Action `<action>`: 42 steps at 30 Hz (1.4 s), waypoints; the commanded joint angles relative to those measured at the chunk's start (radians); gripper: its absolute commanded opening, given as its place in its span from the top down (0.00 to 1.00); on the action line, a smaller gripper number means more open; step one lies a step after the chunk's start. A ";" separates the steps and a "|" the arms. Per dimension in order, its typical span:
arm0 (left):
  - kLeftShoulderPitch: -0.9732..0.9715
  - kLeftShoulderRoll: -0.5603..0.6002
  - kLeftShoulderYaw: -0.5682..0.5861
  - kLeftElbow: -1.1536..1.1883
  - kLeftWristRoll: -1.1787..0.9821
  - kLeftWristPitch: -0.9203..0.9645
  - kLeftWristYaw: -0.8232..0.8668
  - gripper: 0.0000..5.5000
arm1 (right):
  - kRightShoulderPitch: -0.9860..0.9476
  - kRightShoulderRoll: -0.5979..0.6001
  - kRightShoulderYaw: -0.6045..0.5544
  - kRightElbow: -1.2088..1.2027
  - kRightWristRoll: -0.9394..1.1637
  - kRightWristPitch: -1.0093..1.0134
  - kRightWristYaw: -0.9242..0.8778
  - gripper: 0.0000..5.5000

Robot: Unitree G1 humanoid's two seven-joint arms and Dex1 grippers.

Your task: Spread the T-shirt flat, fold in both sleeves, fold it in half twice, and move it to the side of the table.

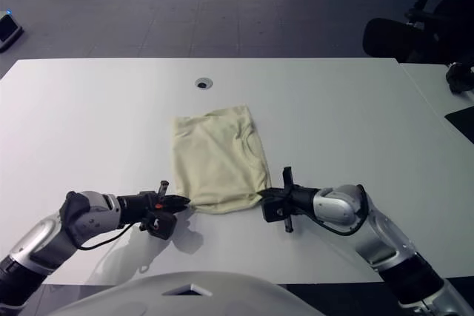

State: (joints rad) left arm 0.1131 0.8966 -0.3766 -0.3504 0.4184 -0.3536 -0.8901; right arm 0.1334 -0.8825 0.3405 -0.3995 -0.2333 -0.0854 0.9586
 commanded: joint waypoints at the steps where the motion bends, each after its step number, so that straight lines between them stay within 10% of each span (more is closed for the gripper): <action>1: 0.021 0.102 -0.005 -0.002 -0.086 0.032 -0.145 0.97 | 0.052 -0.076 -0.018 -0.067 0.118 0.102 0.127 0.99; 19: -0.264 0.140 0.198 -0.081 -0.971 0.871 -0.506 0.98 | -0.320 -0.135 -0.223 -0.081 0.957 0.883 0.412 0.99; 42: -0.740 -0.253 0.092 0.730 -0.774 0.815 -0.520 0.98 | -0.779 0.169 0.010 0.865 0.570 0.680 0.514 0.99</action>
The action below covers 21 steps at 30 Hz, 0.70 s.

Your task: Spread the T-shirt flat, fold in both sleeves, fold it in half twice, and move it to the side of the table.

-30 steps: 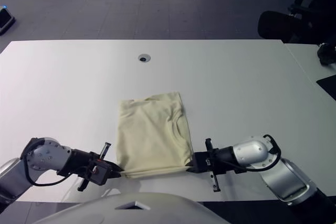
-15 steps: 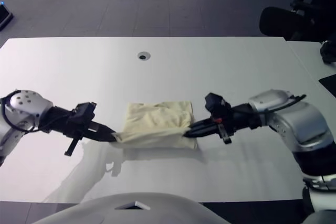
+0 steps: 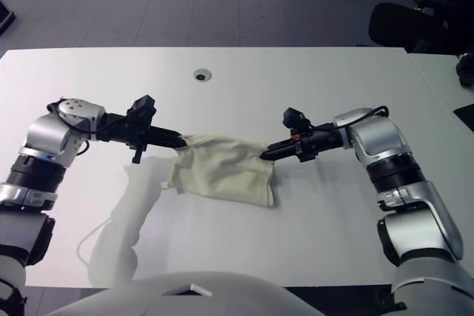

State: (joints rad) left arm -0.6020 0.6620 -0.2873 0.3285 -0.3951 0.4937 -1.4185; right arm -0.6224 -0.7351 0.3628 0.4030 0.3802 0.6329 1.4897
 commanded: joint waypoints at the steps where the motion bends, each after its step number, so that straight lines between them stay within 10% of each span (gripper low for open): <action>1: -0.026 -0.025 0.005 0.062 0.048 -0.041 0.010 0.98 | -0.023 0.027 -0.017 0.077 -0.052 -0.049 -0.022 0.99; 6: -0.045 -0.057 0.022 0.119 0.096 -0.094 0.051 0.98 | -0.017 0.057 -0.060 0.119 -0.083 -0.094 -0.080 0.92; 14: -0.094 -0.105 0.167 0.067 0.093 -0.141 0.258 0.68 | 0.053 0.158 -0.287 -0.128 -0.022 -0.081 -0.397 0.67; 21: 0.117 -0.131 0.143 -0.348 0.108 -0.117 0.399 0.46 | 0.182 0.279 -0.169 -0.370 -0.111 -0.183 -0.554 0.46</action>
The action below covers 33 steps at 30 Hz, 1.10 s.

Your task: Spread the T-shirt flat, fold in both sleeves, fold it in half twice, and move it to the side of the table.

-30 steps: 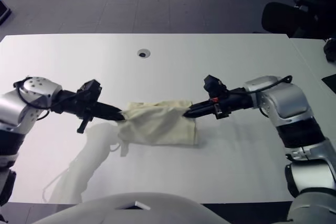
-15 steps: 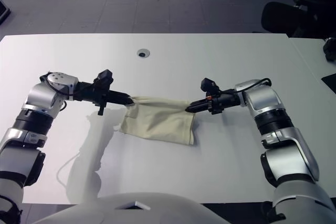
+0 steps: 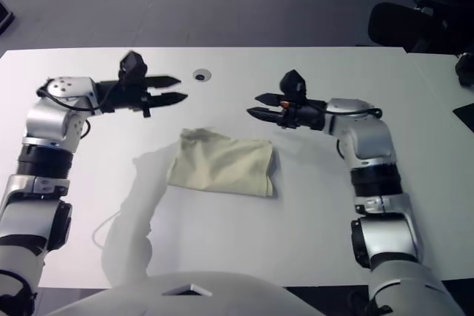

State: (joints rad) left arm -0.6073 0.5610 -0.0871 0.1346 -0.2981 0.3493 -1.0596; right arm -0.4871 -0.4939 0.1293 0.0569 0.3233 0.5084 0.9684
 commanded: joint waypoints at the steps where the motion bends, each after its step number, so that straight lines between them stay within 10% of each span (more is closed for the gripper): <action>1: 0.155 -0.036 -0.087 -0.187 0.015 0.031 0.041 0.43 | 0.058 0.044 0.071 -0.008 -0.061 -0.072 -0.034 0.44; 15: 0.189 -0.095 -0.207 0.159 0.075 -0.066 -0.045 0.02 | 0.118 0.051 0.130 0.232 -0.139 -0.208 0.045 0.02; 33: 0.002 -0.093 0.138 0.151 -0.195 0.105 -0.003 0.02 | 0.028 0.130 0.161 0.051 -0.040 -0.119 0.120 0.02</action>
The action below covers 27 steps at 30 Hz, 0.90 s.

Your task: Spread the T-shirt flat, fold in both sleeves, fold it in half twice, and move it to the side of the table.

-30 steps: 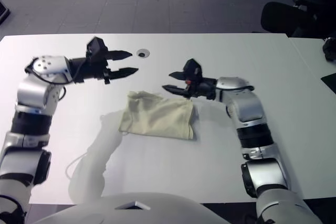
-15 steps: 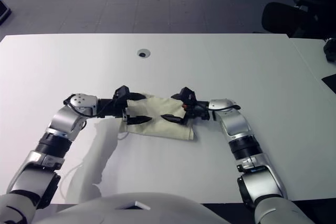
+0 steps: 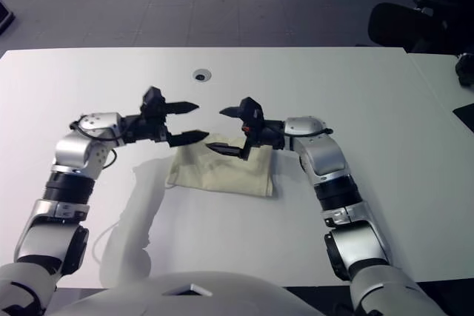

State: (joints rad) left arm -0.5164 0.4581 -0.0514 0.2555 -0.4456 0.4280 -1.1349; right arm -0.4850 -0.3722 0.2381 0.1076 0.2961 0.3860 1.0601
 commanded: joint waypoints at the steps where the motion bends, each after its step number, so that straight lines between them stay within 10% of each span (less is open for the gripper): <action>1: -0.111 0.006 0.135 0.042 -0.060 0.029 0.099 0.02 | 0.039 0.011 0.069 0.014 -0.023 -0.007 0.033 0.02; 15: -0.222 -0.022 0.245 -0.016 -0.092 0.045 0.309 0.02 | 0.285 -0.121 0.065 0.221 -0.129 -0.142 0.014 0.02; 27: -0.001 -0.079 0.264 -0.404 0.047 0.141 0.778 0.02 | 0.473 -0.130 -0.310 0.764 -0.107 -0.106 -0.775 0.02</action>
State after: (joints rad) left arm -0.6388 0.4260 0.1873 0.0364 -0.4730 0.4760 -0.5771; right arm -0.2565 -0.5067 -0.0038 0.5239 0.2849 0.0590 0.6091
